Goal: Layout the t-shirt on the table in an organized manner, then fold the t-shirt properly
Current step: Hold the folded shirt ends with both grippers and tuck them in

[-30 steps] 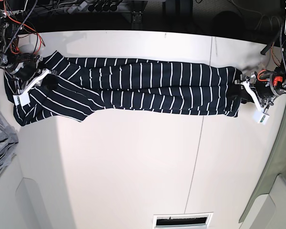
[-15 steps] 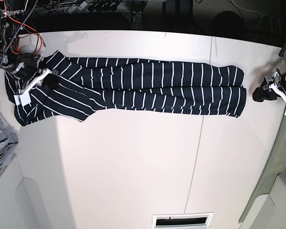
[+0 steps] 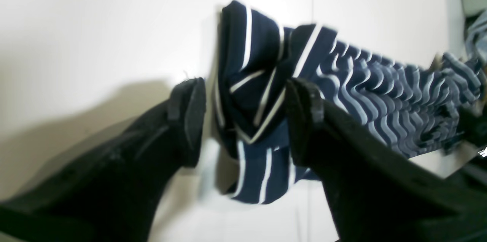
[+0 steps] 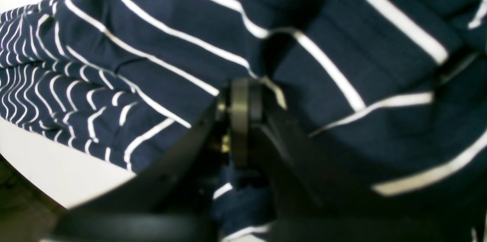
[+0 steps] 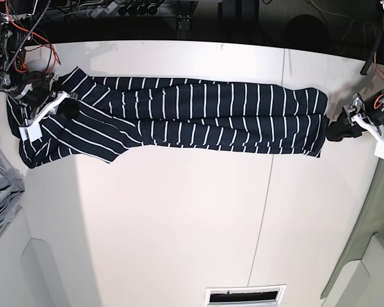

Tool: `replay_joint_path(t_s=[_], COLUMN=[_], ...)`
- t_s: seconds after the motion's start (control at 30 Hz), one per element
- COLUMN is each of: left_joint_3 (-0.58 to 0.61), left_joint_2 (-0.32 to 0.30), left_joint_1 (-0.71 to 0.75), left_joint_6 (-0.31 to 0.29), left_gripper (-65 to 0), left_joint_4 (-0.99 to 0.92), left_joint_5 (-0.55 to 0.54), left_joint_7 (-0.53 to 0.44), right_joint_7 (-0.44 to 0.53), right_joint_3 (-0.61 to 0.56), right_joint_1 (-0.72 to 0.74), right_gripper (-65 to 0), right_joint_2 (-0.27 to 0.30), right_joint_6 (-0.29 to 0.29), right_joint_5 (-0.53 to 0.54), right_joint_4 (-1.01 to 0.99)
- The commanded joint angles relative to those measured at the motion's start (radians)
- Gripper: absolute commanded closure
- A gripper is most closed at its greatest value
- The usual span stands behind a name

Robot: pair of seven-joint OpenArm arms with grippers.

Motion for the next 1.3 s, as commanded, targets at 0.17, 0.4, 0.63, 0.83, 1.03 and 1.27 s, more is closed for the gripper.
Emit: replay_joint_path(t_s=[0.17,0.4,0.63,0.83,1.03,1.27], left_joint_3=[-0.007,-0.008,-0.006,-0.005,-0.005,-0.006], left_joint_2=[-0.022,-0.048,-0.058,-0.026,-0.008,-0.034], left_joint_1=[-0.010,-0.012,-0.036,-0.036,-0.034,-0.036], left_joint_6=[-0.038,-0.038,-0.038,-0.038,-0.038,-0.038], left_gripper=[-37.7,-37.8,-37.8,-37.8,-37.8,-37.8], left_joint_4=[0.013,0.013,0.013,0.013,0.013,0.041], left_joint_5=[-0.053,-0.118,-0.089,-0.016,-0.017,-0.122], left_joint_7=[0.057,0.061,0.105,0.089,0.083,0.108], right_joint_7=[0.000,-0.004,-0.003,-0.003,-0.004,-0.011], right_joint_3=[0.003,0.003,0.003,0.003,0.003,0.003], right_joint_1=[0.010,0.010,0.011,0.013,0.013,0.013], right_gripper=[0.0,0.0,0.0,0.0,0.0,0.0], right_joint_2=[0.014,0.014,0.014,0.014,0.014,0.014], right_joint_6=[0.002,0.002,0.002,0.002,0.002,0.002], right_joint_5=[0.010,0.010,0.011,0.018,0.014,0.014], right_joint_4=[0.012,0.012,0.012,0.012,0.012,0.012])
